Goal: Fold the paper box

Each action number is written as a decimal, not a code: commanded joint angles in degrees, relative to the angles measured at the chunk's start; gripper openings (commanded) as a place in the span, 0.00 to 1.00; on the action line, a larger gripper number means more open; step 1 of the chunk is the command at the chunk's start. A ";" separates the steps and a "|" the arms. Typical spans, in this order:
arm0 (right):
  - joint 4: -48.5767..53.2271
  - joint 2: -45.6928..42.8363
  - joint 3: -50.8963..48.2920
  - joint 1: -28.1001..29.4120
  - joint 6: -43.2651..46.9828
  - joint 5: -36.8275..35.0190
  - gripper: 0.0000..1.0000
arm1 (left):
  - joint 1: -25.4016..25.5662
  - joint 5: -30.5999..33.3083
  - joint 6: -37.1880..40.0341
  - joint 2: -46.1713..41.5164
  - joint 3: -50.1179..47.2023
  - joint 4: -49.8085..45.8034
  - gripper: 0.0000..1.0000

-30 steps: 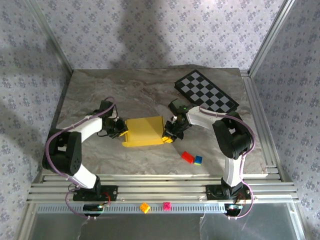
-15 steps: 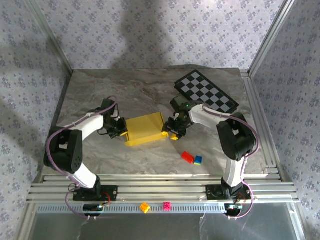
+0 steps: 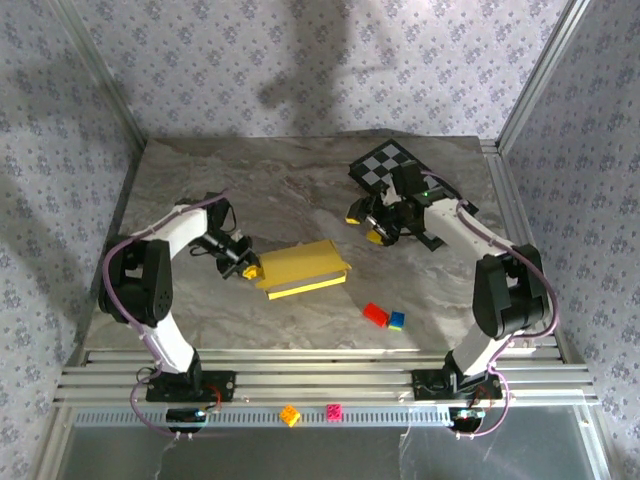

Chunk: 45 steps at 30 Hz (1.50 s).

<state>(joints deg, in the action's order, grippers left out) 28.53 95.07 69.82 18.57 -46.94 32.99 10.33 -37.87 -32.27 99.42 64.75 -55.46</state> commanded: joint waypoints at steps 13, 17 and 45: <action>-22.24 4.37 -17.33 2.35 -26.15 14.51 0.85 | -1.23 -7.77 0.20 2.98 2.00 -2.48 0.00; -24.69 4.73 -17.82 3.82 -30.74 14.25 0.84 | -1.35 -8.38 -0.31 3.15 1.38 -1.46 0.00; -17.92 0.65 -14.08 5.21 -42.99 6.04 0.40 | -3.64 -0.67 -9.54 -5.25 5.95 0.09 1.00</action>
<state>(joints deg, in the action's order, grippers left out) 6.48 96.77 54.17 23.40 -89.19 40.77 7.11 -41.63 -39.51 96.23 68.97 -53.87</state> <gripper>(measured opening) 0.406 0.601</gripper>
